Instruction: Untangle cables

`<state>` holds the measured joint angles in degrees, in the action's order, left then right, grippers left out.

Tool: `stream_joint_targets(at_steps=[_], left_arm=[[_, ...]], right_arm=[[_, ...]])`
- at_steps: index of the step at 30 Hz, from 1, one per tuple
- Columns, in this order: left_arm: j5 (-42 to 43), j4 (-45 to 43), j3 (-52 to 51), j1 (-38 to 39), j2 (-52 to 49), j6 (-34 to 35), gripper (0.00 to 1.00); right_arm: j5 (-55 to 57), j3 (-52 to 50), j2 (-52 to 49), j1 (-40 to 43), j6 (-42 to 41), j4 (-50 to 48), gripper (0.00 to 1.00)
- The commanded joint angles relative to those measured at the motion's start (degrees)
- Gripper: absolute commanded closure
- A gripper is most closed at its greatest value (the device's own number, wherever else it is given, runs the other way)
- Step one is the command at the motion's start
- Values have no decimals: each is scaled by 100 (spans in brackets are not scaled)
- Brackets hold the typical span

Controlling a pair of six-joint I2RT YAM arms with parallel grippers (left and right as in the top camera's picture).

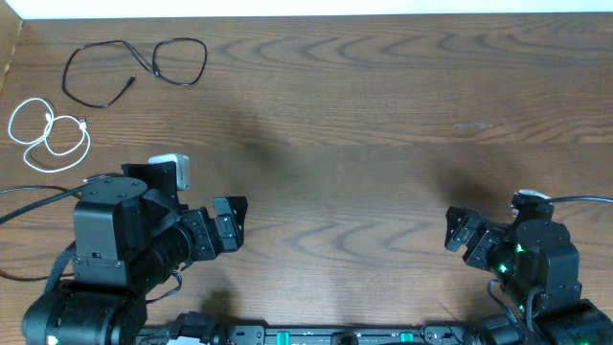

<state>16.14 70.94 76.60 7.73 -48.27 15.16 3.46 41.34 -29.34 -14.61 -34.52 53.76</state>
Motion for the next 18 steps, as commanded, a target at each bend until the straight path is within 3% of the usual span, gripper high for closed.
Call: stream_joint_targets(at_steps=[1,12,18], left_arm=[[-79,20,-26,17,-4,-52,0],[-81,20,-26,17,-4,-52,1],[-81,20,-26,17,-4,-52,0]], right_arm=[[70,11,9,-44,-76,9,1],[400,11,9,-44,85,61,1],[514,-118,111,-28,1408,-28,1]])
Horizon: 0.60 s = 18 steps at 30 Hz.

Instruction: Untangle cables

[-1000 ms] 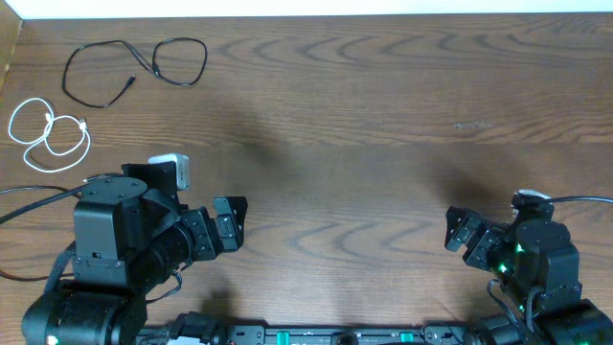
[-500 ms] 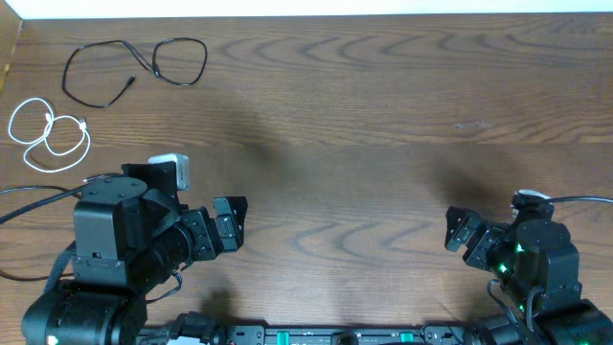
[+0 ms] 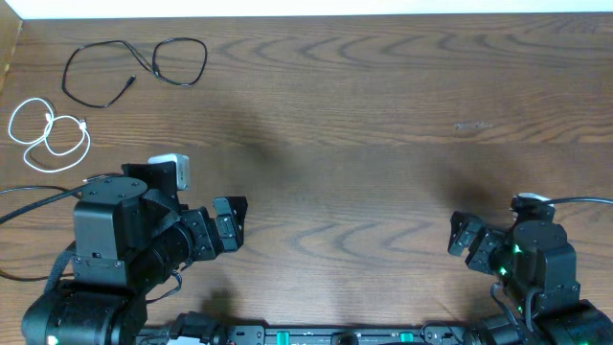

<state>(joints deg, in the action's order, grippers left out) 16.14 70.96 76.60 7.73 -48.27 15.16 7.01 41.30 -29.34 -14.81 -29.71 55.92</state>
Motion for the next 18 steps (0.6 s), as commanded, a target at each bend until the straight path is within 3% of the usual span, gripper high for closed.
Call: stream_joint_targets(at_steps=[1,13,18], left_arm=[[-79,17,-26,17,-4,-52,1],[-81,17,-26,17,-4,-52,0],[-81,17,-26,17,-4,-50,0]], right_arm=[[140,-175,184,48,1095,-398,1],[-203,-2302,1746,680,2378,-2820,1],[-396,-3226,2520,1141,2426,-3805,1]])
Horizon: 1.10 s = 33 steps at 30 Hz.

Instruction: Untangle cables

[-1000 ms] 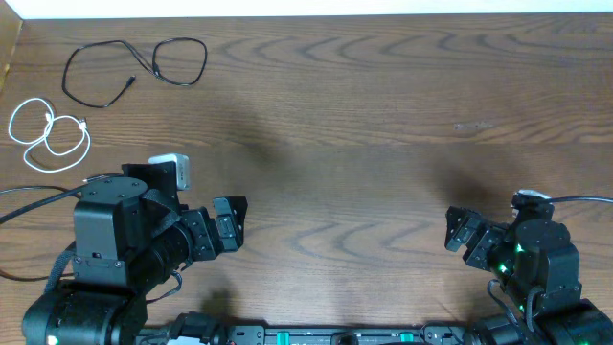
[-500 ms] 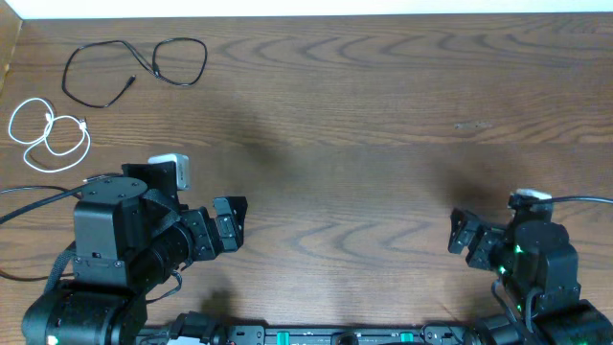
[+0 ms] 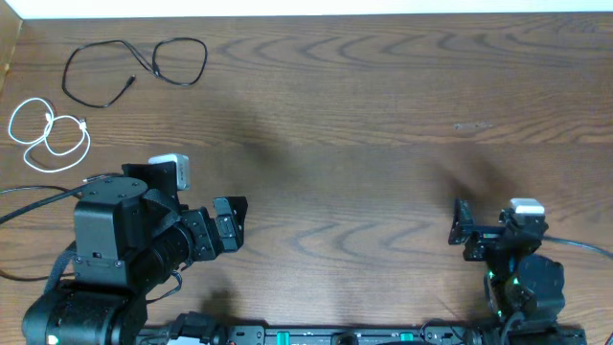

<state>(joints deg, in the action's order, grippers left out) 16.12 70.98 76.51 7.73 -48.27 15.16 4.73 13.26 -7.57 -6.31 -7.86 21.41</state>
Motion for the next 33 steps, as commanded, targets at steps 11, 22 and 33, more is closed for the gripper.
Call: stream_joint_targets(at_steps=[11,22,33], left_arm=[[-79,15,-17,17,-4,-52,1],[-79,15,-17,17,-4,-52,0],[-79,15,-17,17,-4,-52,0]], right_arm=[[-267,-1080,730,435,459,-1403,1],[-278,-1294,730,308,820,-1799,1],[-407,-1294,723,293,1008,-1696,1]])
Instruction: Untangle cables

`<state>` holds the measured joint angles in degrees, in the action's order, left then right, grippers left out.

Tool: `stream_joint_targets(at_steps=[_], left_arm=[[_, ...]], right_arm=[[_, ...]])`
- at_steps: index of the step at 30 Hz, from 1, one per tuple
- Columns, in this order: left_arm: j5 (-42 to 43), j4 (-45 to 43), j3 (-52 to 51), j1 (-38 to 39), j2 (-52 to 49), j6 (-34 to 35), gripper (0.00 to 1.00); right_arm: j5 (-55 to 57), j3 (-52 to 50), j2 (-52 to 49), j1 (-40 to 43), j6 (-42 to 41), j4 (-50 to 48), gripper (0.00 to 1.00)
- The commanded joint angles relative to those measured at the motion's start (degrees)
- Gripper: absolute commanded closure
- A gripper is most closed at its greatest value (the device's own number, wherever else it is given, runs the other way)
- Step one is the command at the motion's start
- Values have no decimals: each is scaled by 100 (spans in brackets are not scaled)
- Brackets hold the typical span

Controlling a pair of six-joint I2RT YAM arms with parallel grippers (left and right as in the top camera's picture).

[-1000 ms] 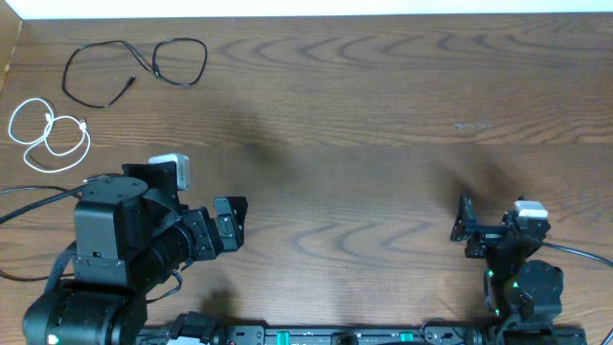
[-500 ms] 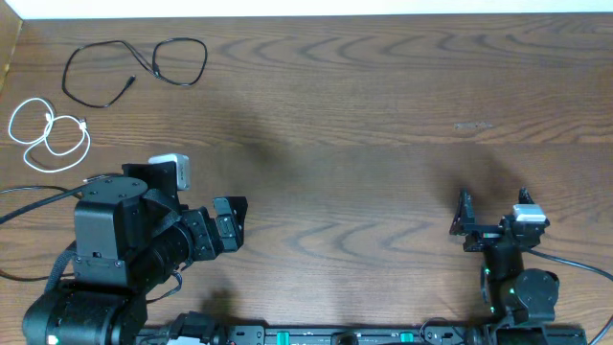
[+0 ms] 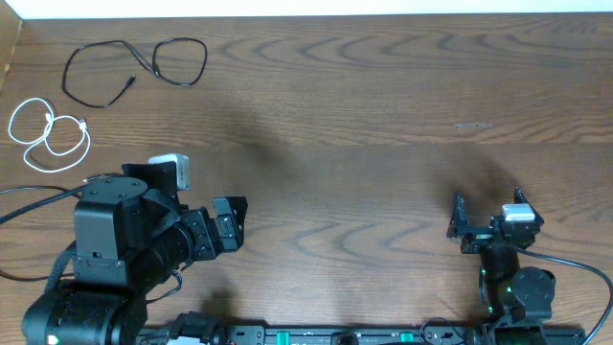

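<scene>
A black cable (image 3: 134, 62) lies in loose loops at the table's far left corner. A white cable (image 3: 48, 134) is coiled just in front of it, apart from the black one. My left gripper (image 3: 235, 222) stands open near the front left, well away from both cables, holding nothing. My right gripper (image 3: 456, 218) is open and empty near the front right, with its arm folded back over its base.
The wooden table (image 3: 364, 125) stretches across the view. The left arm's bulky base (image 3: 105, 249) and its grey lead fill the front left corner. The right arm's base (image 3: 517, 287) sits at the front right edge.
The right arm has folded a little further back over its base, its wrist turned upright. The left arm and both cables have not moved.
Both cables lay apart at the far left throughout, and the left arm stayed still. The right arm began tilted toward the table at the front right, then drew back step by step, and now stands upright over its base.
</scene>
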<state>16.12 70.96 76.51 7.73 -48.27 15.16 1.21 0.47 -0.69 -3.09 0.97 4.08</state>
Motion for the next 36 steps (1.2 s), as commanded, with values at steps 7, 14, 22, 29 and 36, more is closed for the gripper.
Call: stream_joint_targets(at_steps=[7,14,22,29,36], left_arm=[[-79,17,-17,17,-4,-52,0],[-76,17,-17,17,-4,-52,0],[-76,20,-17,17,-4,-52,0],[-79,17,-17,17,-4,-52,0],[-79,20,-17,17,-4,-52,0]], right_arm=[[-26,-15,37,-28,-101,39,1],[-9,-15,37,-33,-105,33,1],[-11,-15,37,-33,-111,20,1],[-11,-15,37,-33,-111,20,1],[-11,-15,35,-33,-111,20,1]])
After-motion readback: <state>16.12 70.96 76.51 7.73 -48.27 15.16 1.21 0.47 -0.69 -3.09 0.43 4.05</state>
